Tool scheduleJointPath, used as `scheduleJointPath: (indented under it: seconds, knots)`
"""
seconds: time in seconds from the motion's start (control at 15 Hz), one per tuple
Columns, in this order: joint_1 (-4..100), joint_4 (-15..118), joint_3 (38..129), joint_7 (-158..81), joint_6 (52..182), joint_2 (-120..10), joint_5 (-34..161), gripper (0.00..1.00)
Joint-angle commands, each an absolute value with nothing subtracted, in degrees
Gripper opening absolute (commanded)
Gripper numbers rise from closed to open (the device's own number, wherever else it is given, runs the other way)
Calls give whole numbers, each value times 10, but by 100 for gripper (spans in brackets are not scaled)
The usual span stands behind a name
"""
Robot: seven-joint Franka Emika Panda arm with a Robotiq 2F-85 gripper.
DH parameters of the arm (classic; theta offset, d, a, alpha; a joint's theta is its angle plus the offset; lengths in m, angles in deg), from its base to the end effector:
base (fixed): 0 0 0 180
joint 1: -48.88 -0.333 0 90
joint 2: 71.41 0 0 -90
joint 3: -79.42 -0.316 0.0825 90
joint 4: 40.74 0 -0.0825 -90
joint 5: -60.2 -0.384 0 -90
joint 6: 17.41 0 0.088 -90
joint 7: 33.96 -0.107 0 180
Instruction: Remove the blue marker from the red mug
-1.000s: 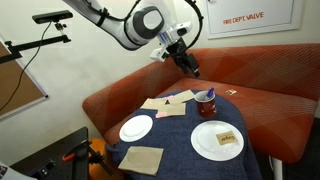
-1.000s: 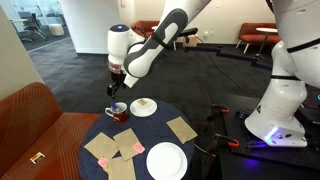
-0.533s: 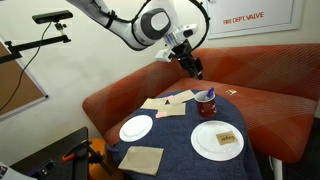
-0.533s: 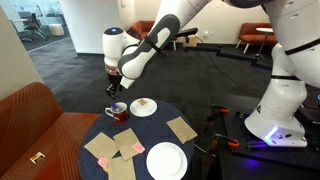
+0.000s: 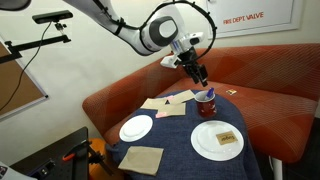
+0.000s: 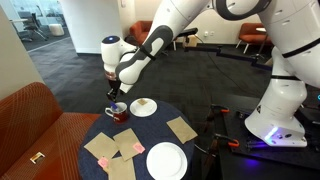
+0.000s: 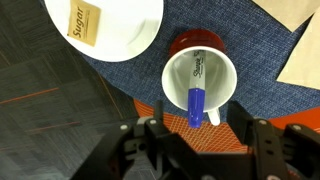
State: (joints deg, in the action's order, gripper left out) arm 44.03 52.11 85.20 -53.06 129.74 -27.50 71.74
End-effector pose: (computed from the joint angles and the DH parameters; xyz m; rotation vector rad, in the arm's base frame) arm 0.7078 0.0017 0.1925 2.9563 -0.2302 0.3105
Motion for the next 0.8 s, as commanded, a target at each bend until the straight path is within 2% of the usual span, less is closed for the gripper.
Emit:
scheduleJointPath:
  seconds: [0.0,0.73]
  knots:
    - [441,480,850,-507,1271,-251,691,67]
    - [439,423,862,-531,1275,-199,657,65]
